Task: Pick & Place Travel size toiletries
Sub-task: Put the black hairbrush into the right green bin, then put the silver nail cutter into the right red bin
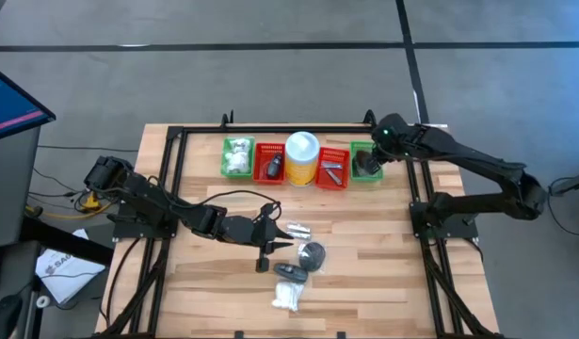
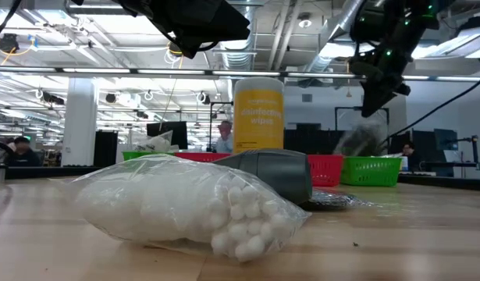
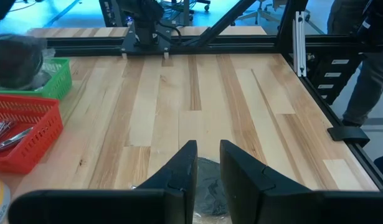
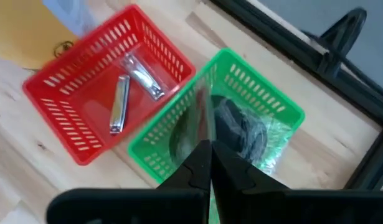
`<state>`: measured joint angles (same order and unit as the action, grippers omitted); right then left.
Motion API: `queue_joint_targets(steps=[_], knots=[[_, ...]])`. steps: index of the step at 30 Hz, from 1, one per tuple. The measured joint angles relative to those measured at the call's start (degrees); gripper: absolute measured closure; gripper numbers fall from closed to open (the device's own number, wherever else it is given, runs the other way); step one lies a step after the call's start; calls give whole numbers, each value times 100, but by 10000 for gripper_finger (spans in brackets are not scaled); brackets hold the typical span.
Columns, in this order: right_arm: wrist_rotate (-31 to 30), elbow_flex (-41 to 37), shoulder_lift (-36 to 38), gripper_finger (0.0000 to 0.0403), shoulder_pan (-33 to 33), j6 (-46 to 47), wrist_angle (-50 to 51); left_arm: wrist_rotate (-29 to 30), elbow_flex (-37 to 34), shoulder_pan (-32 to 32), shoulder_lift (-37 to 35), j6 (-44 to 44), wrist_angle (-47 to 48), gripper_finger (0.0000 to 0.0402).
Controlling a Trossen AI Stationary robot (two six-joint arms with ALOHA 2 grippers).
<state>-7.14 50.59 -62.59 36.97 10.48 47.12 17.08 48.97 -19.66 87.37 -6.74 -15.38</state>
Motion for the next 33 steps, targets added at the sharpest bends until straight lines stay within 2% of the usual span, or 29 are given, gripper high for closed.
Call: queue_joint_targets(steps=[14, 27, 33], knots=[[-20, -31, -853, 398, 411, -37, -87, 0, 0, 1, 0, 0, 11, 342], [-19, -28, -931, 279, 547, -403, 112, 0, 0, 1, -1, 0, 14, 342], [-24, 6, -931, 245, 555, -793, 327, 2, 0, 0, -1, 0, 13, 342]])
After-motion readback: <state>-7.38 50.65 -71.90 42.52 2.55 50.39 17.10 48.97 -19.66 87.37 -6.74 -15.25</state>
